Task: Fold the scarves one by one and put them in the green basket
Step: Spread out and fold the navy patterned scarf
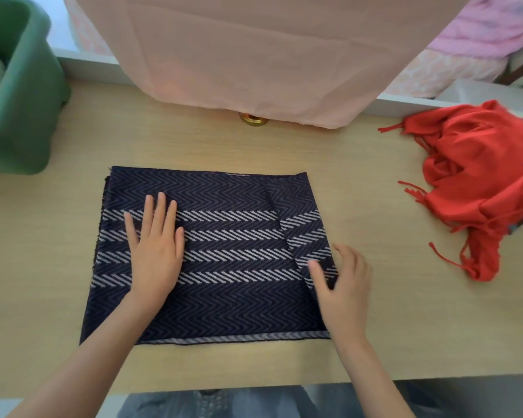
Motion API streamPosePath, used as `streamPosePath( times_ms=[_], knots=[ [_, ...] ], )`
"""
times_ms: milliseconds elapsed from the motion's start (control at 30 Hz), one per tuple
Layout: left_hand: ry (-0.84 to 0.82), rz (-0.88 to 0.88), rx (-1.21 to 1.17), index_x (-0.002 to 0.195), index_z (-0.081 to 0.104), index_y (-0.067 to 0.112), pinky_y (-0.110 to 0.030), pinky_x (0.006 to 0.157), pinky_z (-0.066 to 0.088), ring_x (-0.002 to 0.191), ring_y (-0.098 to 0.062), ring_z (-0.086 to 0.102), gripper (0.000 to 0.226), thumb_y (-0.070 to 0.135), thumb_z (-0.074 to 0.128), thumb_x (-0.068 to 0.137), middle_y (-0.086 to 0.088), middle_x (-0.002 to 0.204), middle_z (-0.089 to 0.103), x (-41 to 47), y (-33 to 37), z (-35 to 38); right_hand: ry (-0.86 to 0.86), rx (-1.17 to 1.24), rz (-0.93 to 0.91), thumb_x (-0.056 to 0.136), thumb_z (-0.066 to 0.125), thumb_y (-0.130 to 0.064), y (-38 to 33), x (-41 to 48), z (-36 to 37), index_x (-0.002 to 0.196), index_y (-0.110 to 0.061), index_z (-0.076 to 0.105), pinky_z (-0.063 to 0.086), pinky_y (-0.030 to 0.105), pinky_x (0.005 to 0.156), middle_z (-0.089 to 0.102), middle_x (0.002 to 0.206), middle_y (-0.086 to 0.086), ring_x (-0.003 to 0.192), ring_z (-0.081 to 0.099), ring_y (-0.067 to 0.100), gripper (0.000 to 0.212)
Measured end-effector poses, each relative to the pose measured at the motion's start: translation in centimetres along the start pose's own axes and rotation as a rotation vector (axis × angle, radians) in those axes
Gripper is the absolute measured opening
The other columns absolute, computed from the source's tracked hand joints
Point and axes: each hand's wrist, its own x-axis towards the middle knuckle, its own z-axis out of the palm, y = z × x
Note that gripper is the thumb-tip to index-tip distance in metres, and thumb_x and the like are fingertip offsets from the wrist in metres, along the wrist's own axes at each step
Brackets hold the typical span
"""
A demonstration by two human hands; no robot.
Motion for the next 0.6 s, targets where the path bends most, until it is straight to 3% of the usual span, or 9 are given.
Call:
streamPosePath(
  times_ms=[100, 167, 267, 333, 433, 533, 600],
  knots=[
    [-0.016, 0.085, -0.049, 0.149, 0.03, 0.012, -0.048, 0.12, 0.002, 0.148, -0.022, 0.01, 0.054, 0.035, 0.02, 0.101, -0.007, 0.158, 0.024, -1.3, 3.7, -0.6, -0.044, -0.116, -0.127, 0.09, 0.057, -0.046, -2.3, 0.4, 2.7, 0.135, -0.012, 0.046, 0.036, 0.035, 0.103, 0.046, 0.135, 0.004, 0.121, 0.041, 0.022, 0.058],
    [-0.079, 0.131, -0.066, 0.151, 0.027, 0.015, -0.048, 0.119, 0.006, 0.148, -0.02, 0.009, 0.057, 0.04, 0.019, 0.101, -0.004, 0.159, 0.019, -2.4, 5.1, 0.3, -0.01, -0.163, -0.152, 0.092, 0.057, -0.04, -2.8, 1.2, 4.3, 0.135, -0.009, 0.046, 0.041, 0.04, 0.099, 0.049, 0.134, 0.009, 0.118, 0.045, 0.026, 0.054],
    [-0.136, 0.136, -0.035, 0.154, 0.017, 0.019, -0.048, 0.12, 0.007, 0.149, -0.018, 0.003, 0.058, 0.042, 0.019, 0.1, -0.002, 0.162, 0.009, -3.1, 4.8, 1.6, 0.099, -0.156, -0.178, 0.093, 0.056, -0.024, -1.1, 3.3, 4.6, 0.113, -0.004, 0.061, 0.052, 0.041, 0.076, 0.063, 0.103, 0.012, 0.089, 0.057, 0.029, 0.028],
    [-0.136, 0.134, -0.025, 0.154, 0.014, 0.02, -0.049, 0.12, 0.006, 0.149, -0.018, 0.001, 0.059, 0.042, 0.02, 0.1, -0.001, 0.162, 0.007, -3.1, 4.7, 1.6, 0.141, -0.076, -0.003, 0.093, 0.055, -0.017, 1.0, 5.1, 3.3, 0.1, -0.007, 0.066, 0.049, 0.037, 0.066, 0.067, 0.089, 0.013, 0.079, 0.06, 0.033, 0.017],
    [-0.134, 0.136, -0.034, 0.154, 0.014, 0.02, -0.049, 0.12, 0.006, 0.149, -0.019, 0.001, 0.059, 0.042, 0.02, 0.1, -0.002, 0.162, 0.007, -3.1, 4.9, 1.5, 0.183, -0.06, 0.329, 0.094, 0.051, -0.015, 5.1, 7.1, 0.7, 0.106, -0.012, 0.064, 0.045, 0.039, 0.073, 0.067, 0.097, 0.012, 0.092, 0.06, 0.035, 0.018],
    [-0.138, 0.13, -0.03, 0.154, 0.015, 0.019, -0.05, 0.119, 0.007, 0.149, -0.019, 0.002, 0.059, 0.043, 0.02, 0.1, -0.002, 0.162, 0.008, -3.1, 4.9, 1.5, 0.212, 0.021, 0.272, 0.095, 0.051, -0.017, 6.3, 7.7, -1.0, 0.111, -0.012, 0.062, 0.046, 0.041, 0.08, 0.064, 0.102, 0.006, 0.091, 0.057, 0.026, 0.02],
    [-0.139, 0.129, -0.034, 0.154, 0.017, 0.019, -0.05, 0.119, 0.008, 0.149, -0.019, 0.002, 0.059, 0.043, 0.02, 0.099, -0.002, 0.162, 0.008, -3.1, 4.9, 1.6, 0.137, 0.192, 0.238, 0.097, 0.05, -0.02, 5.1, 7.9, -0.6, 0.113, -0.014, 0.062, 0.048, 0.032, 0.08, 0.065, 0.104, 0.003, 0.087, 0.057, 0.018, 0.021]
  ],
)
